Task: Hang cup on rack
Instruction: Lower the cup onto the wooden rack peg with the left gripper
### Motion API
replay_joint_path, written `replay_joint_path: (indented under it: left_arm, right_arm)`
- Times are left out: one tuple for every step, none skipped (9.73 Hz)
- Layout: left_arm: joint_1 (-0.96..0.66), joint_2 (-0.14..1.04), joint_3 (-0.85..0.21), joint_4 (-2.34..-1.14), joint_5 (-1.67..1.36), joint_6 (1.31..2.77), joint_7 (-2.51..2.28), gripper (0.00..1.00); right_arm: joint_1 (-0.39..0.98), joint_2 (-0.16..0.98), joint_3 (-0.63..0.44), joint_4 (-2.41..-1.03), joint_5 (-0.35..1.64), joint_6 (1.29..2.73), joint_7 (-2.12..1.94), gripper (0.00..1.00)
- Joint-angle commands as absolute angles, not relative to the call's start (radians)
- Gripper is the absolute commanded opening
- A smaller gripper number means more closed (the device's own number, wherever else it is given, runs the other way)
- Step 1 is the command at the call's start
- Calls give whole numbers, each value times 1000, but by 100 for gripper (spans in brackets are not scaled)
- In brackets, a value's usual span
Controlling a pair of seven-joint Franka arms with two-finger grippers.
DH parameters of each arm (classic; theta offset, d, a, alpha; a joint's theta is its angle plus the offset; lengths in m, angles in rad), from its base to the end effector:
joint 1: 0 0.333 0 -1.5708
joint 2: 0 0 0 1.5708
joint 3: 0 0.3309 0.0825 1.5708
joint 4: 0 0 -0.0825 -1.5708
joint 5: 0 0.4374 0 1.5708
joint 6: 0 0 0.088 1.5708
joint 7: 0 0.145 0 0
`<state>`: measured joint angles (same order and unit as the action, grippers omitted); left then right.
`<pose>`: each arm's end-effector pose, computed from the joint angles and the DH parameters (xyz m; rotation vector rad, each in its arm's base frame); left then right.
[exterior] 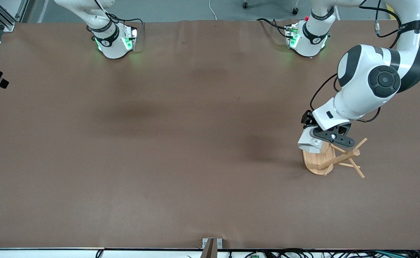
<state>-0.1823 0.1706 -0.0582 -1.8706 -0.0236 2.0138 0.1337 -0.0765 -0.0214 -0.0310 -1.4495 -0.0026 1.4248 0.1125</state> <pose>0.6298 -0.1557 0.3732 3.0606 -0.5618 -0.0448 0.5807 -0.0633 0.6642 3.1206 -0.3452 -0.0052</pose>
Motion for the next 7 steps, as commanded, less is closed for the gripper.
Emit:
replay_joint_path:
  left_arm:
    - [-175, 179, -31, -1908, -38, 2042, 202, 1]
    - [-169, 183, -20, -1910, -38, 2060, 227, 1]
    - [-163, 195, -11, -1910, -40, 2072, 253, 1]
    - [-161, 202, -11, -1910, -40, 2088, 253, 1]
    - [-161, 210, -9, -1910, -41, 2097, 253, 2]
    - [-161, 213, -9, -1910, -43, 2106, 253, 2]
    - [-157, 219, -8, -1908, -43, 2109, 253, 2]
  right_arm:
    - [-87, -18, -21, -1436, -5, 1424, 103, 100]
    - [-86, -18, -20, -1434, -12, 1424, 101, 100]
    - [-81, -18, -17, -1434, -14, 1420, 98, 100]
    - [-78, -20, -15, -1434, -15, 1420, 91, 100]
    - [-80, -20, -17, -1434, -15, 1419, 75, 100]
    - [-80, -20, -18, -1436, -15, 1416, 40, 100]
    - [-80, -20, -17, -1437, -17, 1413, 43, 100]
